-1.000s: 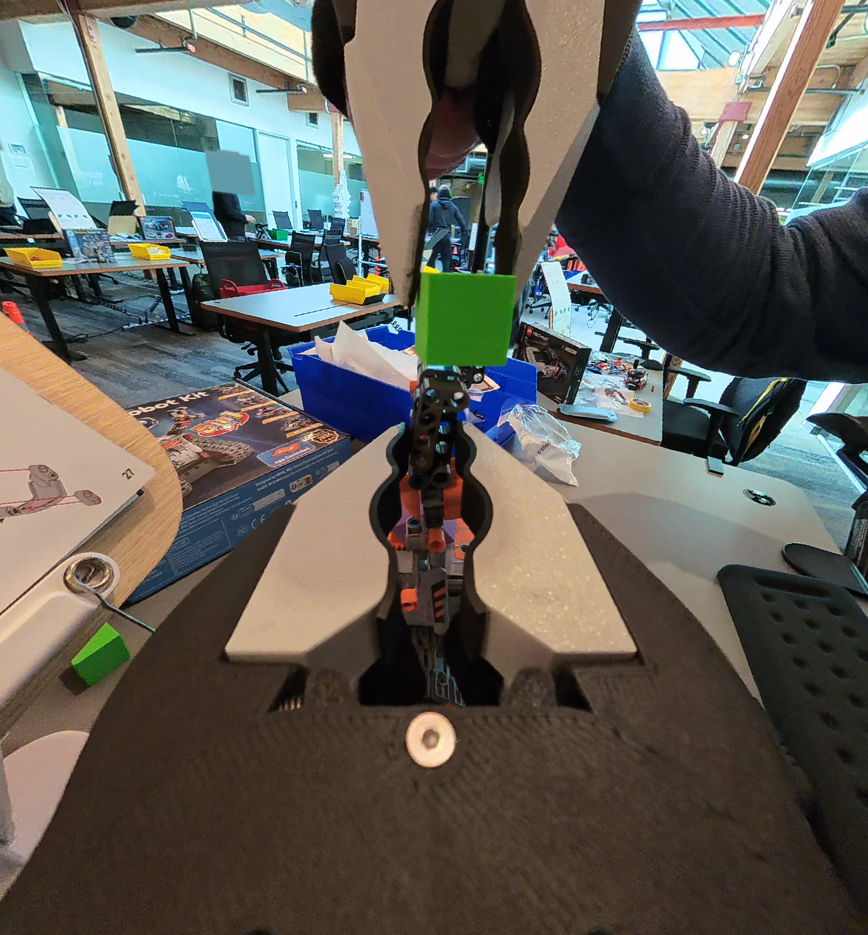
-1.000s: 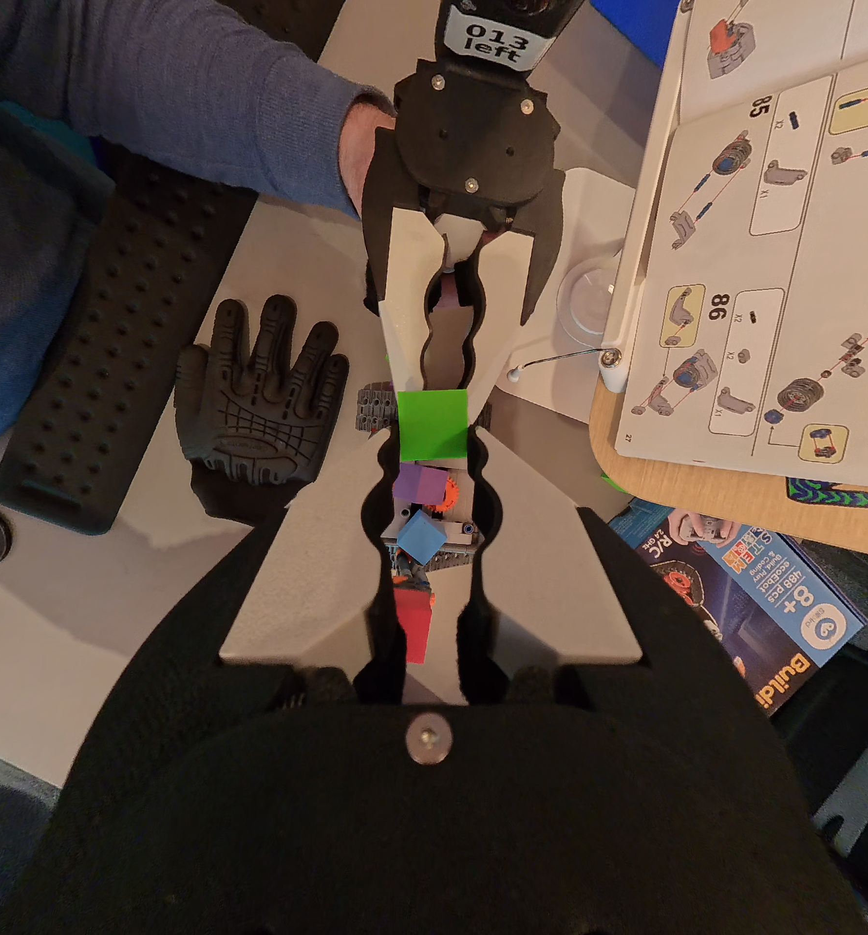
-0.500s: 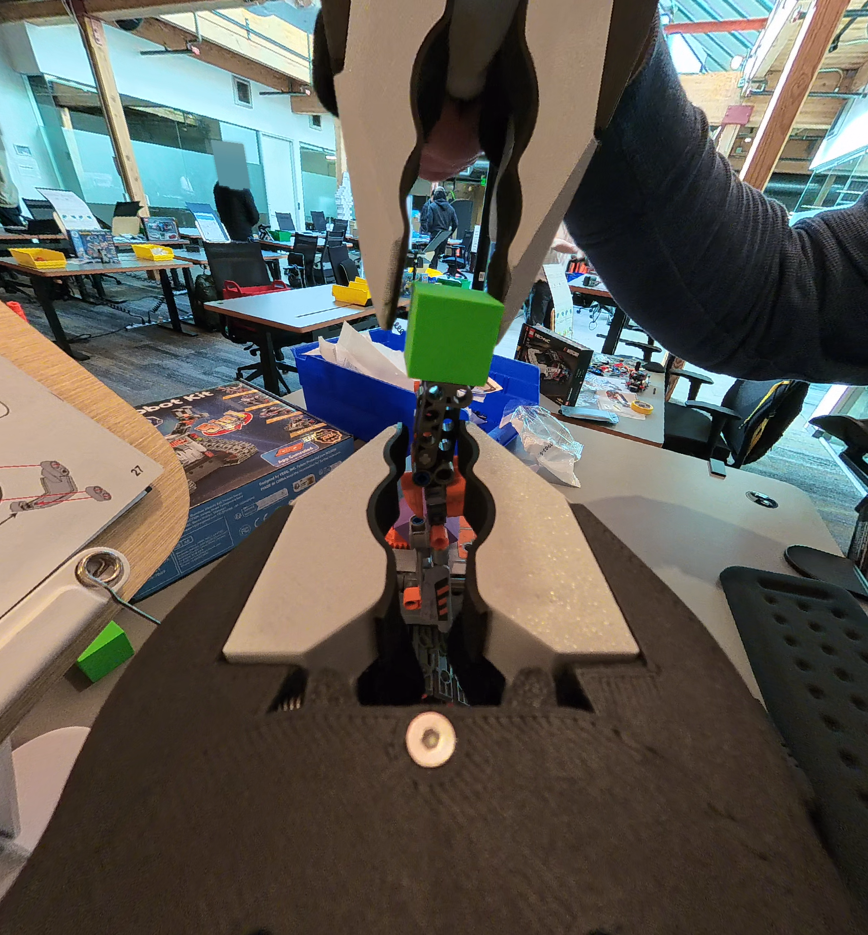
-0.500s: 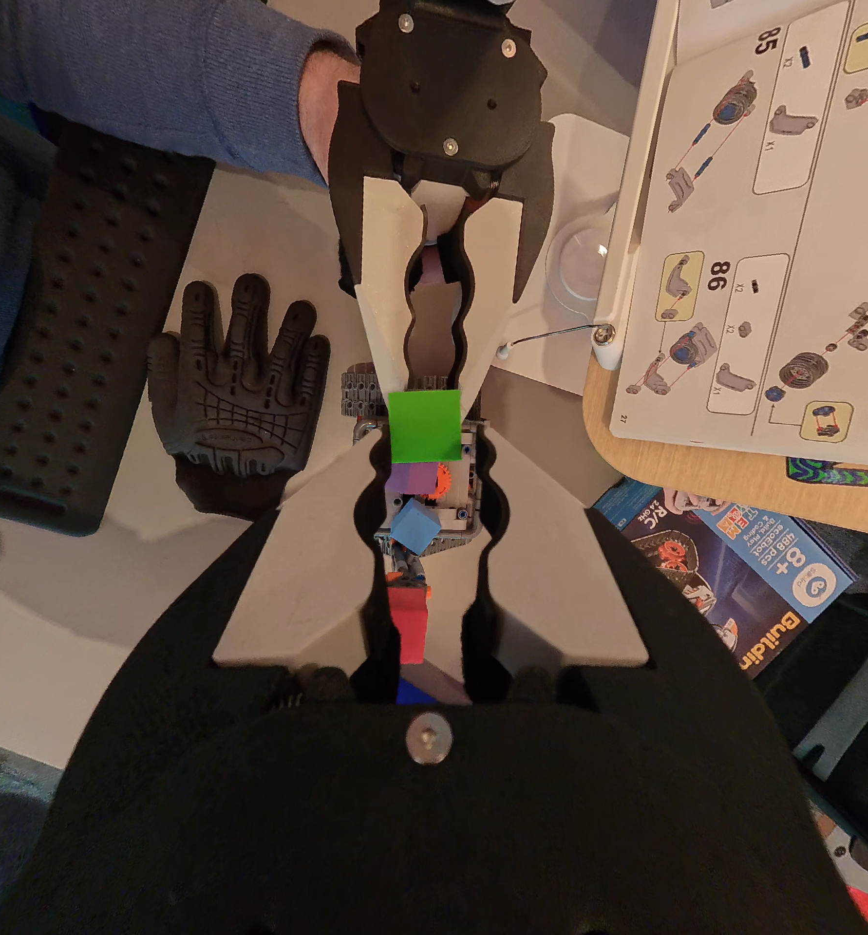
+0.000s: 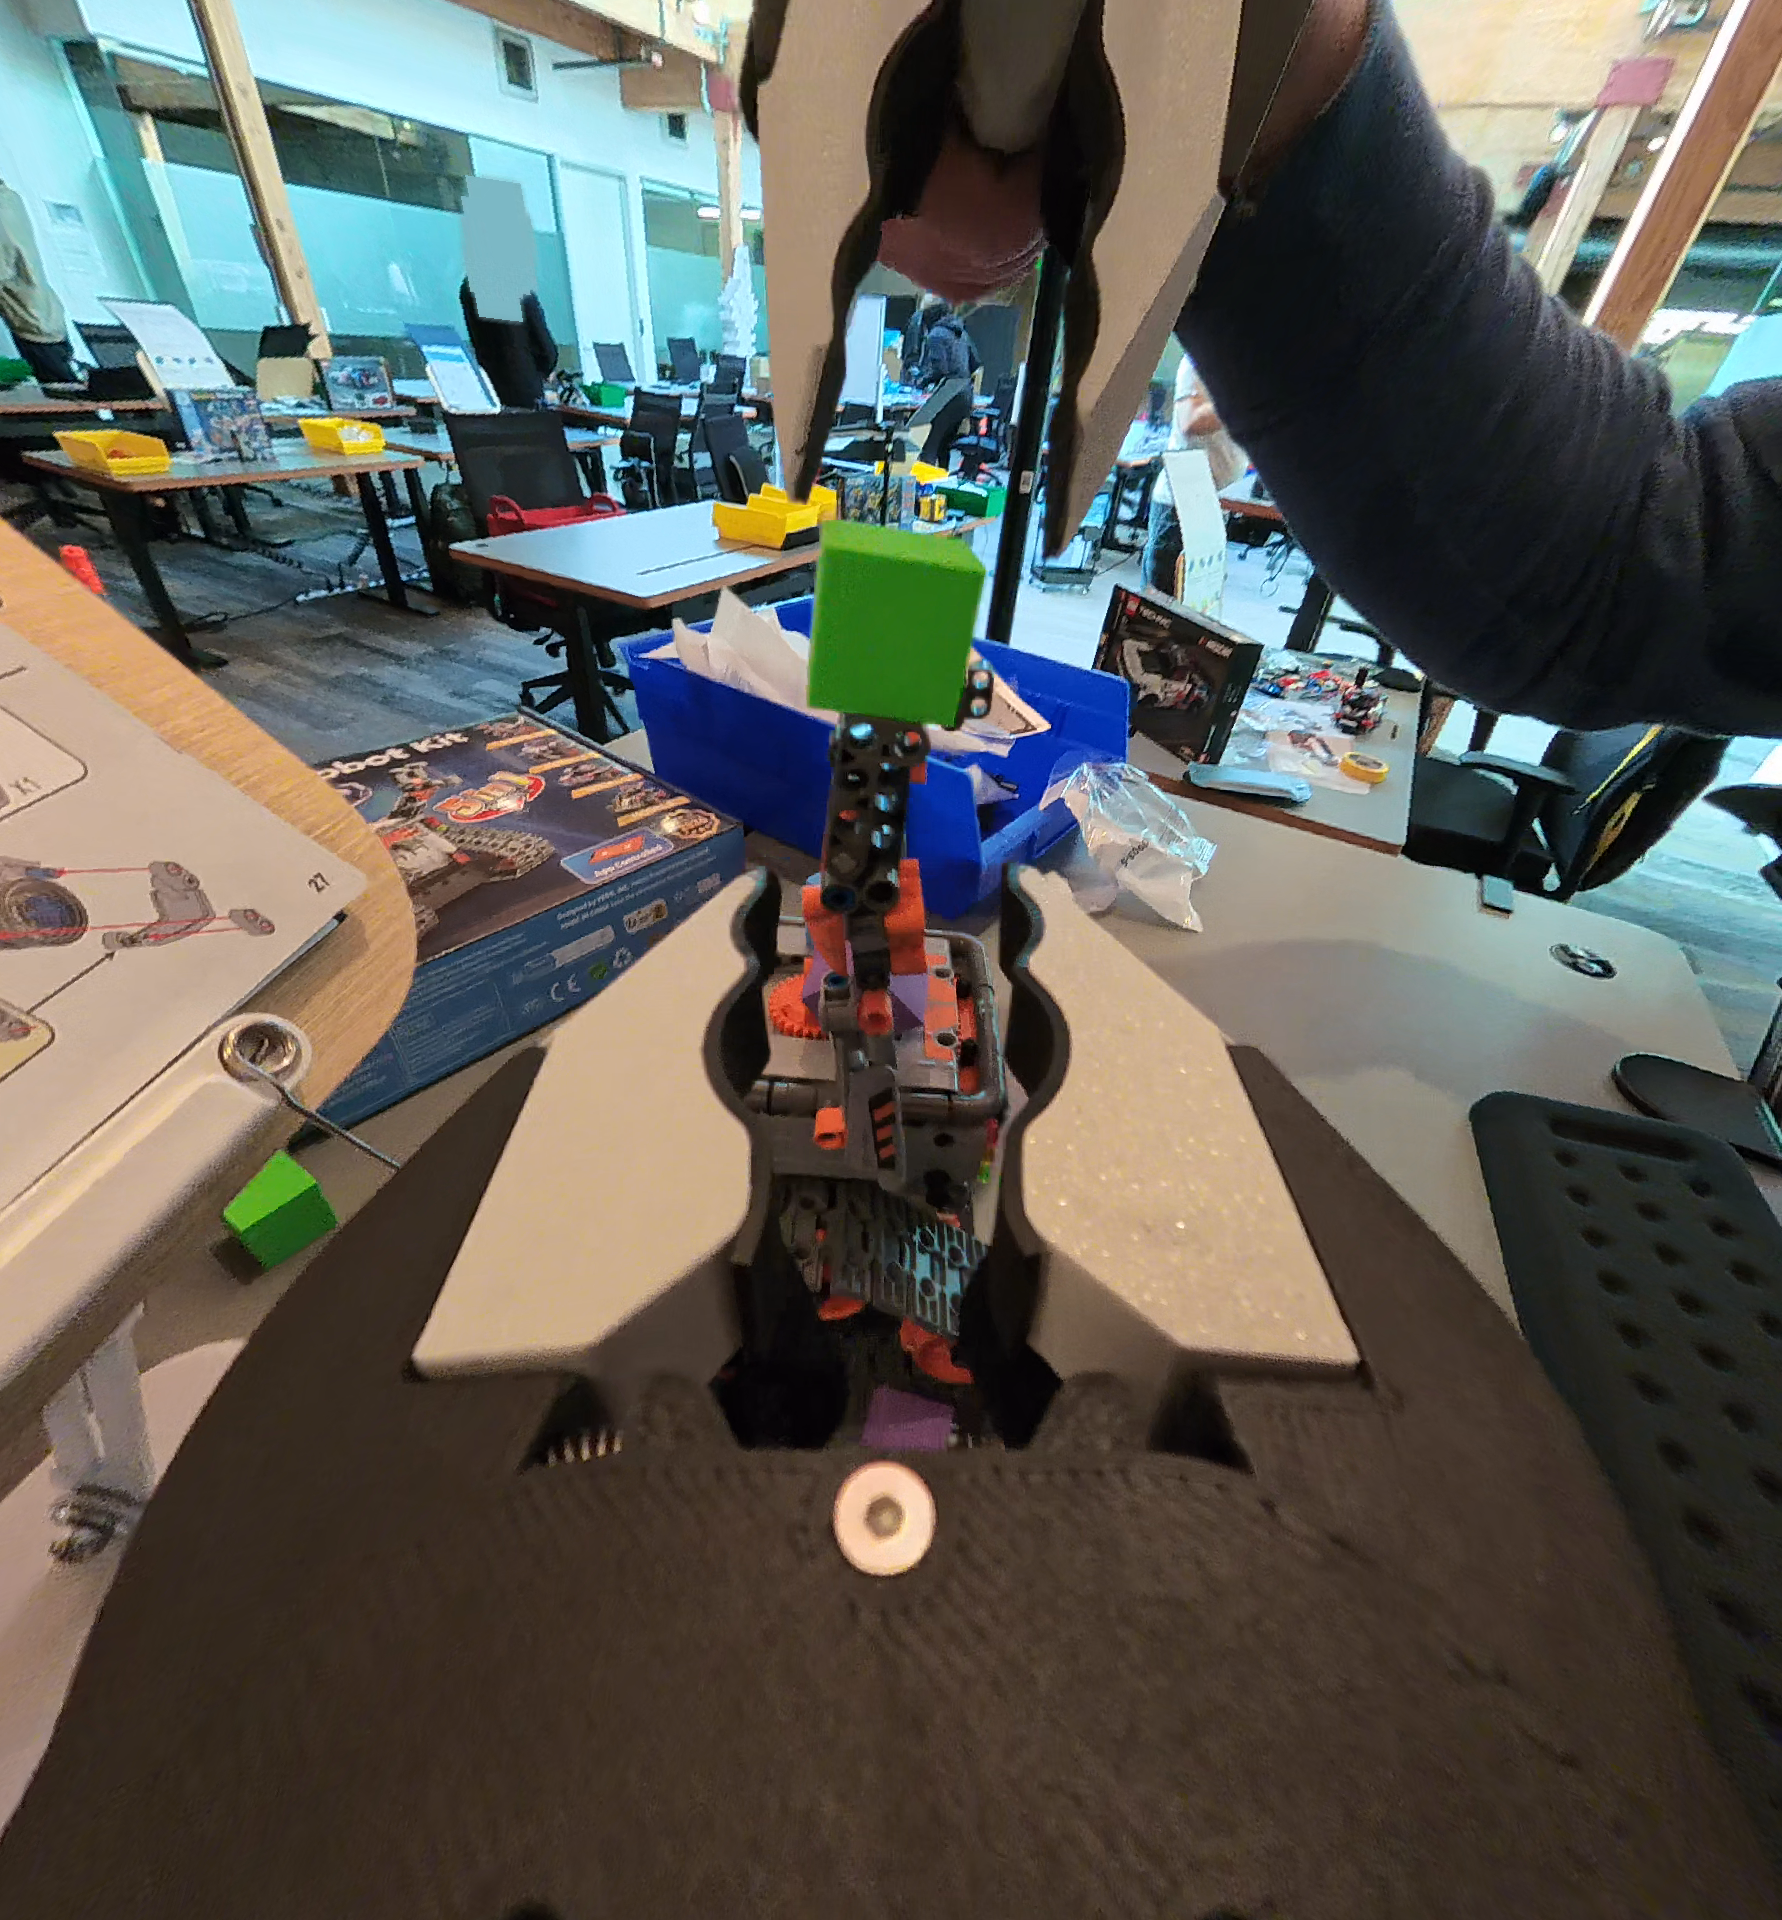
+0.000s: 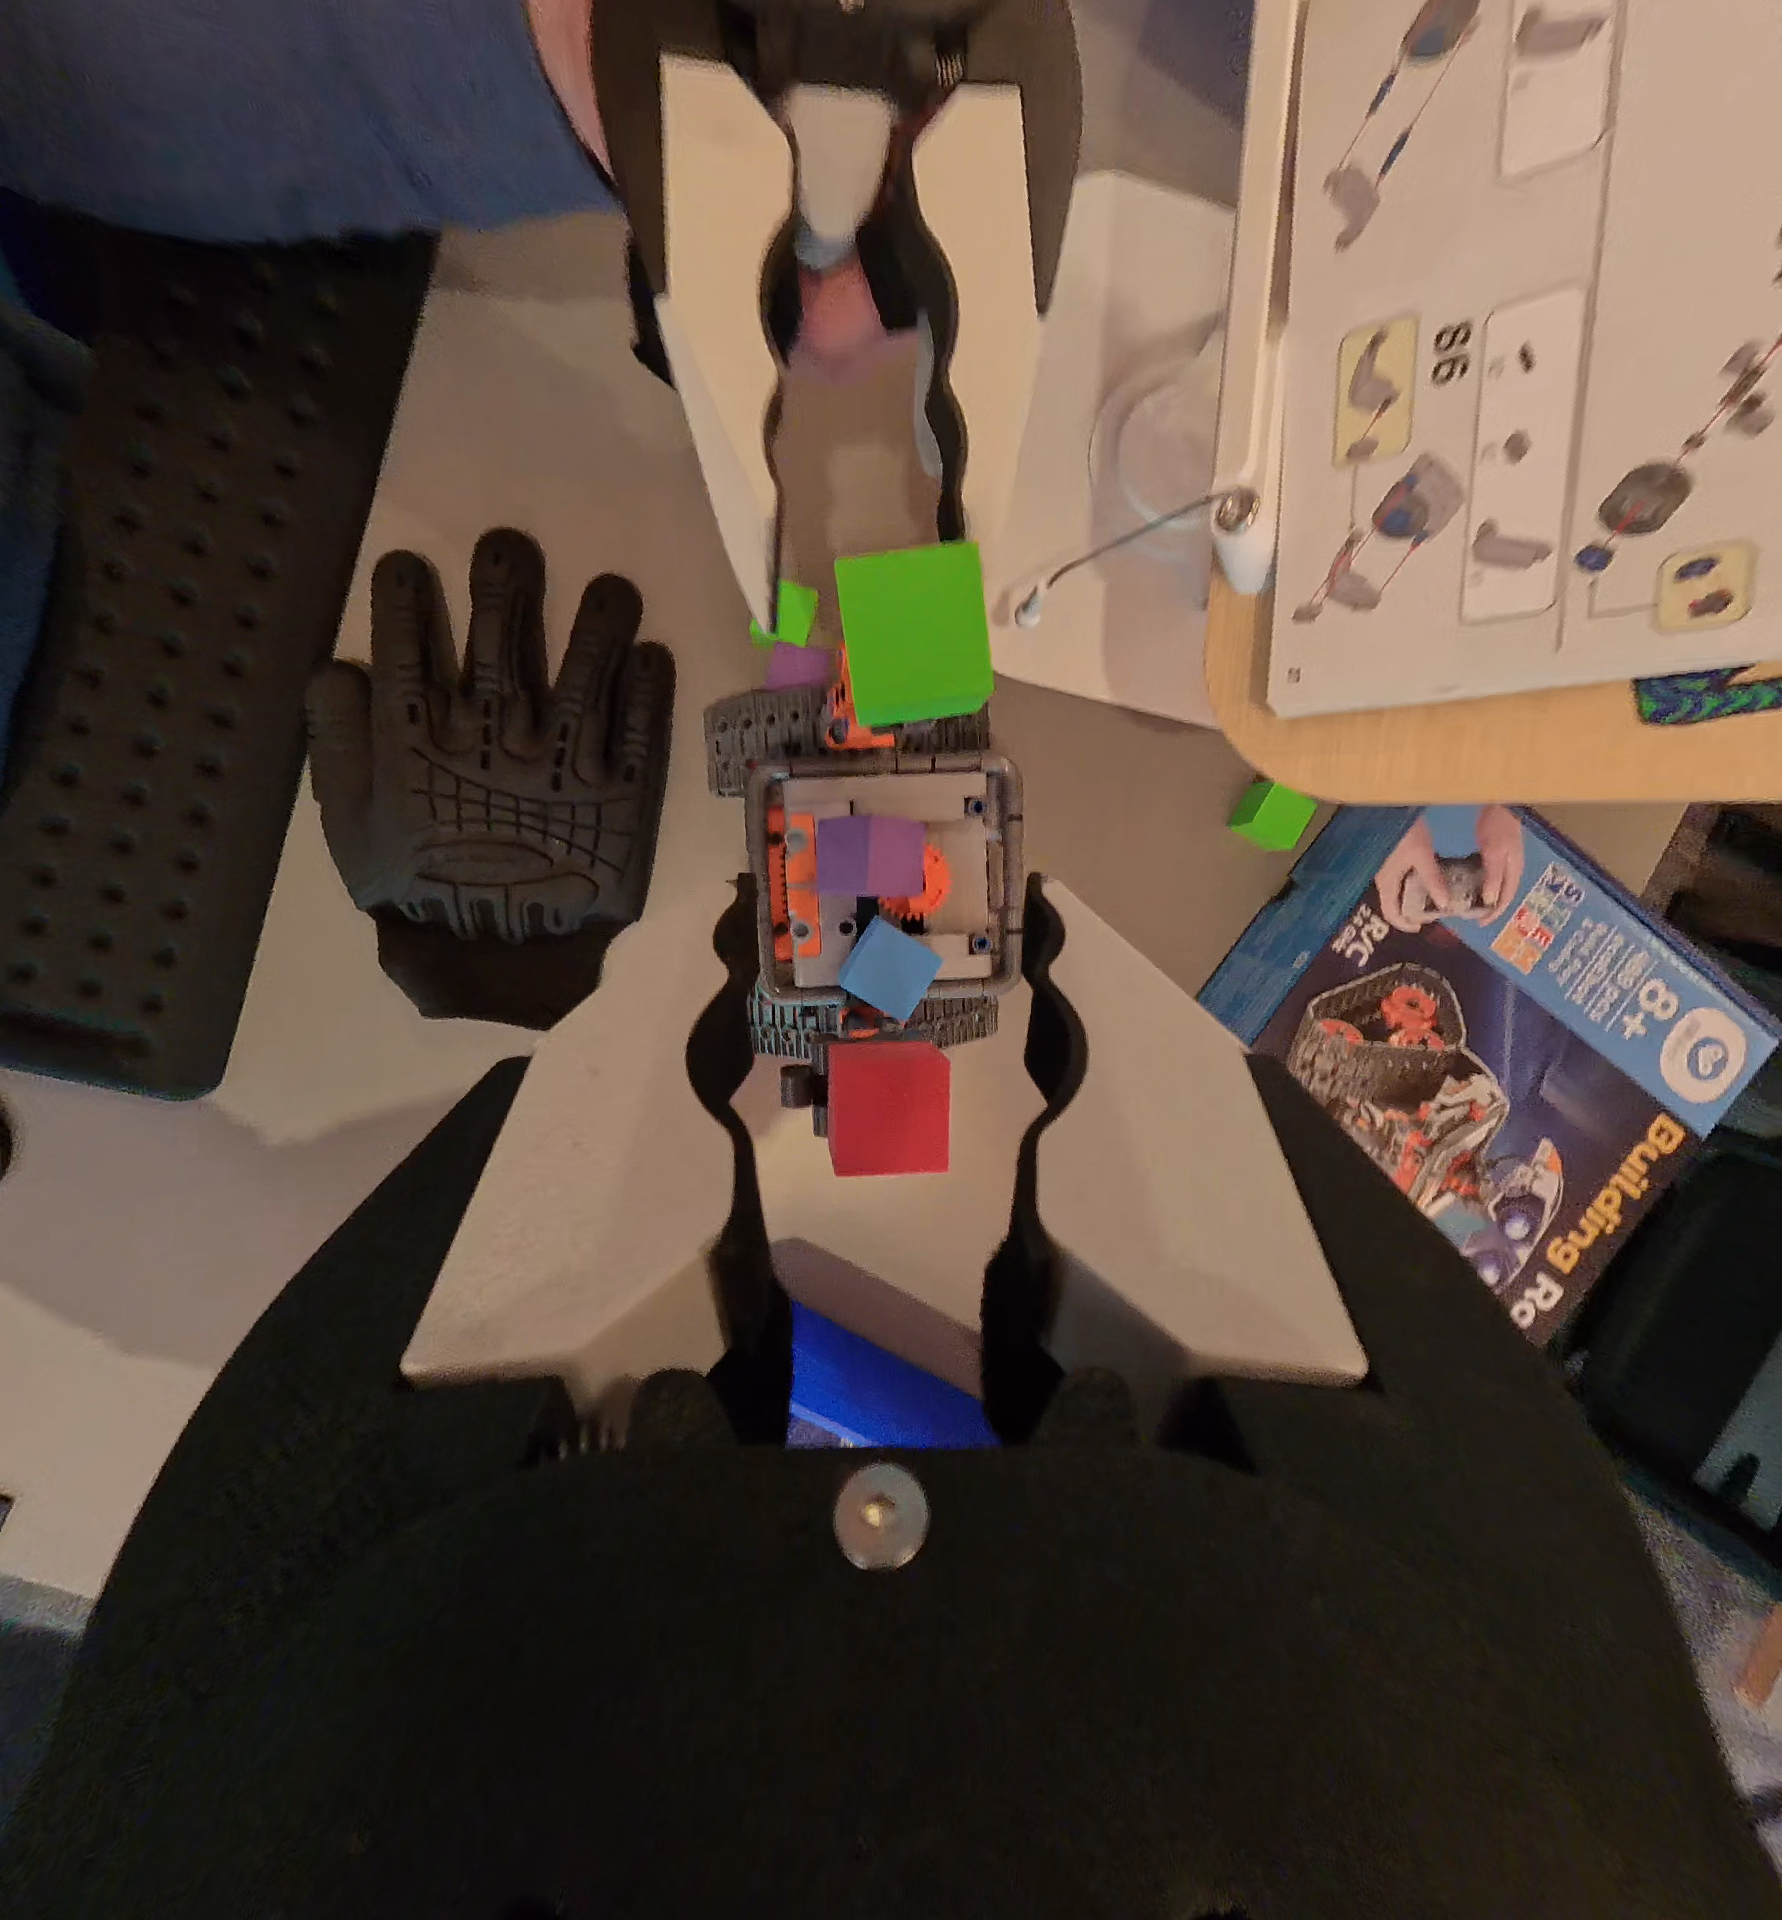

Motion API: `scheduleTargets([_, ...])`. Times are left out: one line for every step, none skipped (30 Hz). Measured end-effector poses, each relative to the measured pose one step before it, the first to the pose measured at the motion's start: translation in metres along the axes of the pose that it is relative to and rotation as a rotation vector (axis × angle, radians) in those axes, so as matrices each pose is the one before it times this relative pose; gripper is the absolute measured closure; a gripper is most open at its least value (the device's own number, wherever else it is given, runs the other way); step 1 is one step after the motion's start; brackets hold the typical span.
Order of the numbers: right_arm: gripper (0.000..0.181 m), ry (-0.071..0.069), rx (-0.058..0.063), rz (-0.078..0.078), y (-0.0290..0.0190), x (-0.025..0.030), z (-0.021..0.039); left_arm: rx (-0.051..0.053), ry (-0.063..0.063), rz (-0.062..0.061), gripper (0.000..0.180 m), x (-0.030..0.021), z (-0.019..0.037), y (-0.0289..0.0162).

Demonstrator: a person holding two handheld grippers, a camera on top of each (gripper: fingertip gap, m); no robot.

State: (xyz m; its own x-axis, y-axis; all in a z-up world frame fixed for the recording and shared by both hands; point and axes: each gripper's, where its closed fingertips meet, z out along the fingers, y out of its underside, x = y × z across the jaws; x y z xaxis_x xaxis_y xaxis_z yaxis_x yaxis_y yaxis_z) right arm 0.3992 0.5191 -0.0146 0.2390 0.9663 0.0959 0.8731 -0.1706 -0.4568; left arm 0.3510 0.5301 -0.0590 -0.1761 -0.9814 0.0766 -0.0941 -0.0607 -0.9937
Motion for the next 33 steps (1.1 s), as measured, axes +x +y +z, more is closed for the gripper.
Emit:
scheduleTargets([0.131,0.012,-0.0258,0.0028,0.00561,-0.00007,0.0045,-0.013,-0.0088,0.0035,0.139,0.00204,-0.00086,0.00238])
scheduleTargets([0.131,0.0143,-0.0271,-0.0018,0.00507,-0.00041,0.00537,-0.0133,-0.0115,0.0039,0.138,0.00148,-0.00068,0.00287])
scheduleTargets([0.13,0.0094,-0.0186,-0.0075,0.00333,-0.00226,0.00574,-0.0108,-0.0141,0.0042,0.137,0.00107,-0.0005,0.00281])
scheduleTargets([0.13,0.0172,-0.0084,-0.0096,0.00139,-0.00158,0.00553,-0.0072,-0.0116,0.0039,0.137,0.00147,-0.00044,0.00252])
scheduleTargets([0.13,0.0216,-0.0081,-0.0059,0.00134,-0.00089,0.00451,-0.0082,-0.0083,0.001,0.136,0.00211,-0.00031,0.00281])
scheduleTargets([0.13,0.0167,-0.0094,-0.0006,0.00168,-0.00139,0.00273,-0.0177,-0.0046,-0.0021,0.135,0.00312,-0.00084,0.00432])
scheduleTargets([0.131,0.0149,0.0012,0.0008,0.00045,-0.00177,0.00014,-0.0246,-0.0059,0.005,0.134,0.0039,-0.00176,0.00532])
scheduleTargets([0.134,0.0153,0.0149,0.0015,-0.00127,-0.00205,-0.0022,-0.0407,-0.0092,0.0118,0.133,0.00379,-0.00268,0.00841])
scheduleTargets([0.136,0.0116,0.0183,0.0039,-0.00141,-0.00287,-0.00358,-0.0653,-0.0139,0.0134,0.131,0.00265,-0.00373,0.0131])
scheduleTargets([0.136,0.0097,0.0153,0.0037,-0.00076,-0.00367,-0.00413,-0.0701,-0.0222,0.013,0.13,0.00012,-0.00393,0.01522])
scheduleTargets([0.136,0.0151,0.0144,0.0015,-0.0004,-0.00347,-0.00438,-0.0717,-0.0149,0.007,0.129,-0.00069,-0.00255,0.01644])
scheduleTargets([0.136,0.0192,0.0189,0.0005,-0.00084,-0.00306,-0.00464,-0.0629,-0.0041,0.0038,0.128,-0.00002,-0.00041,0.01548])
scheduleTargets([0.137,0.0143,0.0261,0.0029,-0.00155,-0.00364,-0.00481,-0.0573,0.0004,0.0035,0.127,-0.00001,0.00185,0.01461])
scheduleTargets([0.138,0.0063,0.0292,0.007,-0.00176,-0.00427,-0.00436,-0.0573,0.0082,0.0061,0.126,0.00111,0.00369,0.01393])
scheduleTargets([0.138,0.0024,0.0249,0.0078,-0.00081,-0.00427,-0.00352,-0.0665,0.0045,0.0097,0.124,0.00039,0.00549,0.01501])
scheduleTargets([0.139,0.003,0.0166,0.0065,0.00072,-0.00338,-0.0025,-0.0618,-0.0011,0.0069,0.123,-0.00117,0.00652,0.01385])
scheduleTargets([0.14,0.0036,0.011,0.0068,0.00171,-0.00256,-0.00174,-0.0495,-0.0009,0.0062,0.124,-0.00155,0.0068,0.01092])
scheduleTargets([0.141,0.004,0.0093,0.0092,0.00189,-0.0016,-0.00102,-0.035,0.0061,0.0107,0.125,-0.00055,0.00655,0.00782])
scheduleTargets([0.141,0.0028,0.0088,0.0105,0.00198,-0.00124,-0.00041,-0.0313,0.0002,0.0018,0.126,-0.00185,0.00593,0.00651])
scheduleTargets([0.142,-0.0014,0.0087,0.0086,0.002,-0.00206,-0.00007,-0.0321,0.0021,0.0001,0.128,-0.00103,0.00512,0.00545])
scheduleTargets([0.142,-0.0025,0.0089,0.0061,0.00193,-0.00238,-0.00004,-0.0342,0.005,0.0116,0.133,0.00039,0.00475,0.00504])
scheduleTargets([0.142,0.0014,0.0081,0.006,0.002,-0.00186,-0.00023,-0.0265,0.0007,0.0112,0.139,-0.00012,0.00443,0.00325])
scheduleTargets([0.143,0.0055,0.0082,0.0076,0.002,-0.00117,-0.00071,0.0043,0.0211,-0.0031,0.145,0.00263,0.00197,-0.0019])
scheduleTargets([0.145,0.0035,0.0093,0.0078,0.00198,-0.00139,-0.00142,0.026,0.0081,-0.0087,0.152,0.00088,-0.00116,-0.00453])
scheduleTargets([0.146,0.003,0.0104,0.0071,0.00169,-0.00128,-0.0019,0.0076,-0.0067,0.0025,0.152,-0.00039,-0.00203,-0.00088])
scheduleTargets([0.146,0.0064,0.0115,0.0071,0.00144,-0.00062,-0.00267,0.005,-0.0084,-0.0004,0.152,-0.00047,-0.00289,-0.00015])
scheduleTargets([0.146,0.0071,0.0128,0.007,0.00117,-0.00023,-0.00291,0.0172,-0.0073,-0.0082,0.152,-0.00078,-0.00412,-0.00181])
scheduleTargets([0.147,0.0055,0.0142,0.0061,0.00084,-0.00041,-0.00321,0.0168,-0.0057,-0.0148,0.153,-0.0007,-0.00543,-0.00216])
scheduleTargets([0.148,0.0073,0.0145,0.0059,0.00067,0.00002,-0.00326,0.0192,-0.0087,-0.0121,0.153,-0.00064,-0.00772,-0.00363])
scheduleTargets([0.148,0.0102,0.014,0.007,0.00059,0.00044,-0.00324,0.0275,-0.0173,-0.0121,0.153,-0.00166,-0.01031,-0.00699])
scheduleTargets([0.148,0.0083,0.0138,0.0073,0.00044,0.00021,-0.0029,0.031,-0.0171,-0.0146,0.152,-0.00203,-0.01247,-0.00997])
scheduleTargets([0.149,0.0018,0.0132,0.0051,0.00046,-0.00077,-0.00248,0.0335,-0.0083,-0.0101,0.152,-0.00064,-0.01429,-0.01288])
scheduleTargets([0.15,-0.0016,0.0117,0.0025,0.00071,-0.00151,-0.00198,0.0368,-0.0157,0.0007,0.152,-0.00128,-0.01536,-0.01621])
